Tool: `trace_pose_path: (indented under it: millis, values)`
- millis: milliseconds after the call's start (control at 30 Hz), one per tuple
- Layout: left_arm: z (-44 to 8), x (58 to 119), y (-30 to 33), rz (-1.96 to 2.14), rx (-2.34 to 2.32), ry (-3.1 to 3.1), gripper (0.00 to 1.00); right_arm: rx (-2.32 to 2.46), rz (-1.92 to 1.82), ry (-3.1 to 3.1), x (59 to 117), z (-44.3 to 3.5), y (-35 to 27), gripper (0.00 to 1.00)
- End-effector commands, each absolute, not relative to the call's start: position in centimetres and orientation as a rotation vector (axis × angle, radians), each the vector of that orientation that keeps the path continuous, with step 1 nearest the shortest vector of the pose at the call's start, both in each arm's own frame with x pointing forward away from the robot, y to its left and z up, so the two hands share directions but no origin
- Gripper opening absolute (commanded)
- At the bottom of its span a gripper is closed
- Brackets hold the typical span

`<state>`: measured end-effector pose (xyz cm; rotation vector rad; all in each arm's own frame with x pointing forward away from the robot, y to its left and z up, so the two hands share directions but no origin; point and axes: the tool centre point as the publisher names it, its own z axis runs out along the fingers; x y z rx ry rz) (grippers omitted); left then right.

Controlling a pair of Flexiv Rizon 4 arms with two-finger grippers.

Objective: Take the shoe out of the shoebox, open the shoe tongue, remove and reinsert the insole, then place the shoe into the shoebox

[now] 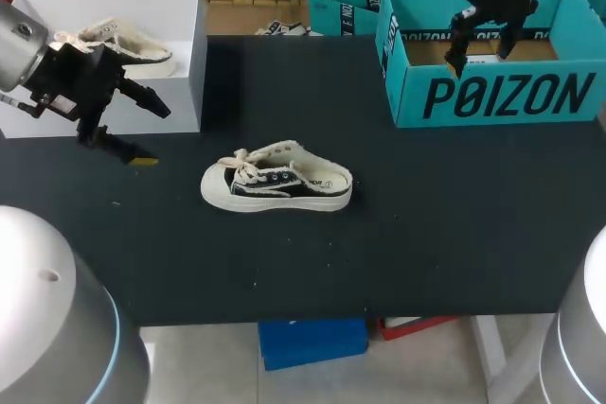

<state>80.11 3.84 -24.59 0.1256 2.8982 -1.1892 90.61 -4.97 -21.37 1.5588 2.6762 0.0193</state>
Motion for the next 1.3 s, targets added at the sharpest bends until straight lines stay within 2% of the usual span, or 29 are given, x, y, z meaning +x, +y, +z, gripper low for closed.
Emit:
trace_pose_path:
  millis: [33,667,1300]
  values:
    - [-24.7,80.0,3.9,-1.187,0.126,2.894,1.0,0.593,0.239,2.892,86.3,-21.6,-4.5,1.0]
    - [-24.7,80.0,3.9,-1.187,0.126,2.894,1.0,0.593,0.239,2.892,86.3,-21.6,-4.5,1.0]
    - [-24.7,80.0,3.9,-1.187,0.126,2.894,1.0,0.246,0.613,2.859,83.3,-25.2,2.9,1.0]
